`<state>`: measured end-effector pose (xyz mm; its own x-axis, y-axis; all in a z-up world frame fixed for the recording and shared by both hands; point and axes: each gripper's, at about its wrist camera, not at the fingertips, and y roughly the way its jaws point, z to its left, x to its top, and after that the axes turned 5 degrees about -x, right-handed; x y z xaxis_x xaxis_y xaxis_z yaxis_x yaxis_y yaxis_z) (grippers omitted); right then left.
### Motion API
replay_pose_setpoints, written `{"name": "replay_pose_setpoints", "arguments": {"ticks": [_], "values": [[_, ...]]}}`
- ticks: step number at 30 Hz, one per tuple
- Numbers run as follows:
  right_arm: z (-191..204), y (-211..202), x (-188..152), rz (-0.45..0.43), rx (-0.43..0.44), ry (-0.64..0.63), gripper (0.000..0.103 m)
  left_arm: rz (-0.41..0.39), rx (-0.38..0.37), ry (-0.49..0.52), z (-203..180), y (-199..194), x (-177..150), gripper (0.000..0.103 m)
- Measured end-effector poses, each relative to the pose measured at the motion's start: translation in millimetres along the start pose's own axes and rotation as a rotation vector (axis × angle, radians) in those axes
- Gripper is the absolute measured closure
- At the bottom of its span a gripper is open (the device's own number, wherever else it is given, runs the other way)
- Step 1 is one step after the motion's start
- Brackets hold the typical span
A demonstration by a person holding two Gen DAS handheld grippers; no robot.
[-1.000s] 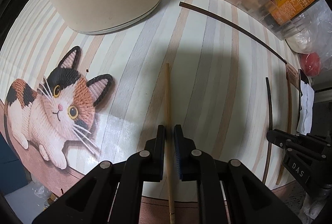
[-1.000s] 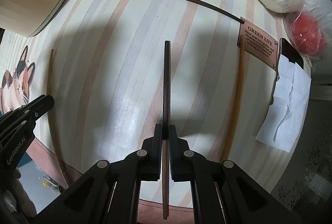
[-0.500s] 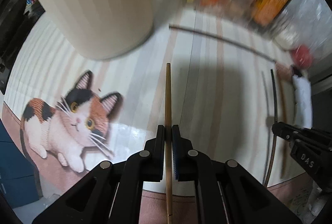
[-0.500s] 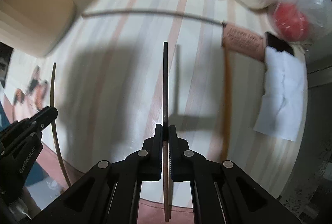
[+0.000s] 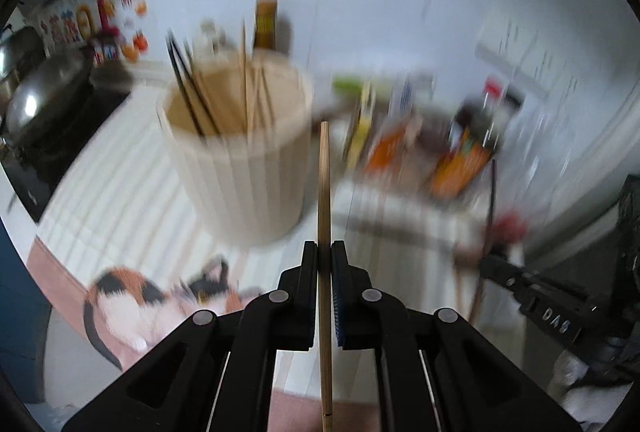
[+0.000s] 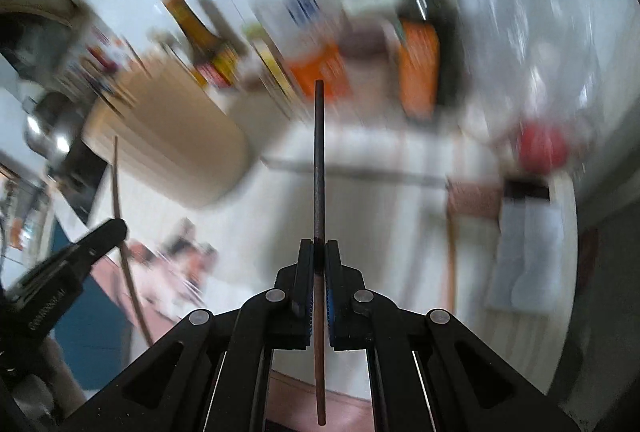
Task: Organize utensils
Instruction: 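Carry both held chopsticks up over the cream holder, then lower the chopsticks into the holder and open both tools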
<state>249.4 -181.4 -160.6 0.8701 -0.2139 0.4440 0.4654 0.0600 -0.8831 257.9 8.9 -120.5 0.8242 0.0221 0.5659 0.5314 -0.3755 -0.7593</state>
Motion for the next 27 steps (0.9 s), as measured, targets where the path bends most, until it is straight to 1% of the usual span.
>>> {"name": "replay_pose_setpoints", "arguments": {"ticks": [2,4,5,6,8,9,10,12,13,15,16,19,22,25,27], "values": [[15,-15,23,-0.056,0.046,-0.006,0.098,-0.05,-0.022,-0.014,2,-18,25,0.099],[34,-33,51,-0.115,0.095,-0.026,0.098,-0.128,-0.025,-0.022,7,-38,57,0.099],[46,-40,67,-0.145,0.121,-0.039,0.098,-0.169,-0.015,-0.029,11,-47,76,0.099],[54,-45,75,-0.162,0.133,-0.046,0.098,-0.192,-0.01,-0.034,15,-52,86,0.099],[75,-52,103,-0.208,0.167,-0.064,0.098,-0.254,0.028,-0.044,27,-61,121,0.099],[86,-53,116,-0.23,0.177,-0.072,0.098,-0.267,0.036,-0.05,30,-61,129,0.099],[98,-52,131,-0.248,0.185,-0.085,0.098,-0.282,0.053,-0.057,39,-59,146,0.099],[121,-44,156,-0.264,0.201,-0.099,0.098,-0.297,0.09,-0.064,51,-52,167,0.099],[129,-39,165,-0.269,0.2,-0.103,0.098,-0.299,0.107,-0.075,58,-47,176,0.099],[146,-23,184,-0.272,0.201,-0.117,0.098,-0.297,0.114,-0.097,71,-38,187,0.099],[152,-16,190,-0.273,0.198,-0.12,0.098,-0.287,0.128,-0.113,82,-27,195,0.099],[168,14,205,-0.261,0.189,-0.128,0.098,-0.256,0.13,-0.157,103,-3,202,0.099],[178,43,213,-0.231,0.178,-0.129,0.098,-0.201,0.132,-0.178,117,21,200,0.099],[182,67,212,-0.2,0.165,-0.141,0.098,-0.15,0.132,-0.179,124,39,190,0.099],[184,78,209,-0.184,0.151,-0.156,0.098,-0.134,0.133,-0.184,124,47,186,0.099]]}}
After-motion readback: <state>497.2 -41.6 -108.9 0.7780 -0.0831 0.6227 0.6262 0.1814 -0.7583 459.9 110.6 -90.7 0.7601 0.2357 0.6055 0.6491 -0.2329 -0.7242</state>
